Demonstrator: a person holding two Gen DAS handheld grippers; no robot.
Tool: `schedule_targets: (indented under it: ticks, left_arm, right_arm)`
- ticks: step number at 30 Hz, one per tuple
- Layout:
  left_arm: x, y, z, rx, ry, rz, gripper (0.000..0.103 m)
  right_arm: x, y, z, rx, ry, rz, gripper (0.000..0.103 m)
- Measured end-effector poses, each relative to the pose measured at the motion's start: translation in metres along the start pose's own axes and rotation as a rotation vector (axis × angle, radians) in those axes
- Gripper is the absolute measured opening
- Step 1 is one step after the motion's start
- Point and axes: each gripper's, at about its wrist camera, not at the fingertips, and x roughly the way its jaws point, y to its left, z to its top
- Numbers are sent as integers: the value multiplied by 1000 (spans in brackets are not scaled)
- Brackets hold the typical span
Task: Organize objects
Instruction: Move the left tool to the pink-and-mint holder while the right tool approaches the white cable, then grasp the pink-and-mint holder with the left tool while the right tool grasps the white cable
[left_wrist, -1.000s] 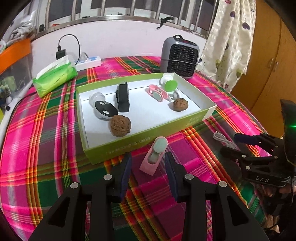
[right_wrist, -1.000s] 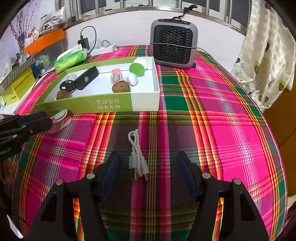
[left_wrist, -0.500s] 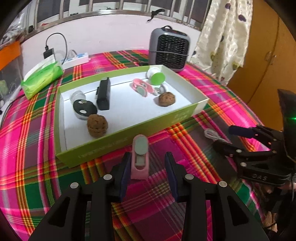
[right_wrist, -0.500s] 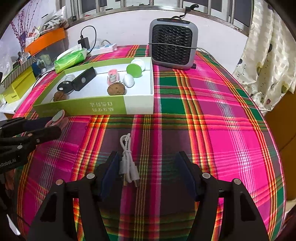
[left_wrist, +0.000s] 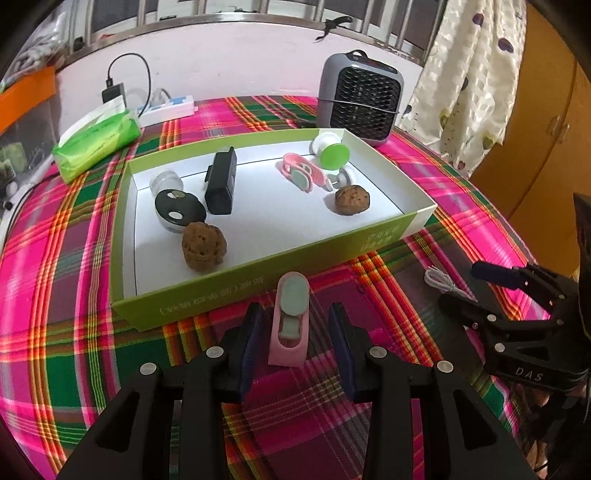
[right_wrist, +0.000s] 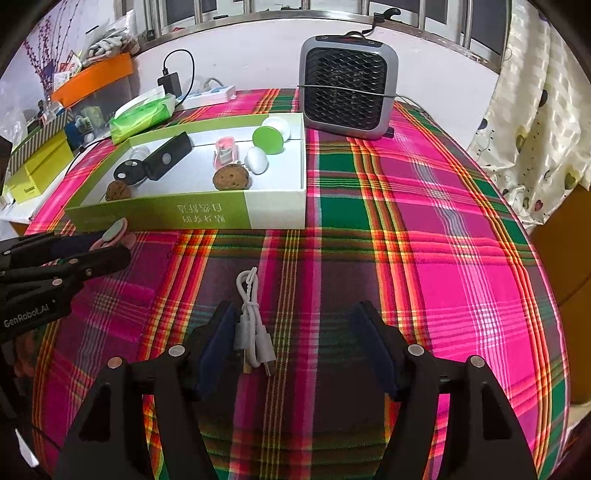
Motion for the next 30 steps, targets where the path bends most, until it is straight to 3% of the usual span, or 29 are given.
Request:
schedule_targets:
  ticks: [5, 17, 24, 30]
  left_arm:
    - [0, 2, 0, -22, -2, -11, 34]
    - [-1, 4, -3, -23, 1, 21, 19]
    - [-2, 4, -3, -28, 0, 18, 17]
    - [-2, 4, -3, -29, 0, 18, 17]
  right_arm:
    - [-1, 1, 0, -2, -2, 0, 67]
    - [-4, 7, -1, -26, -15, 29, 36]
    - [-6, 8, -2, -29, -17, 36, 24]
    - [-6, 8, -2, -28, -17, 36, 20]
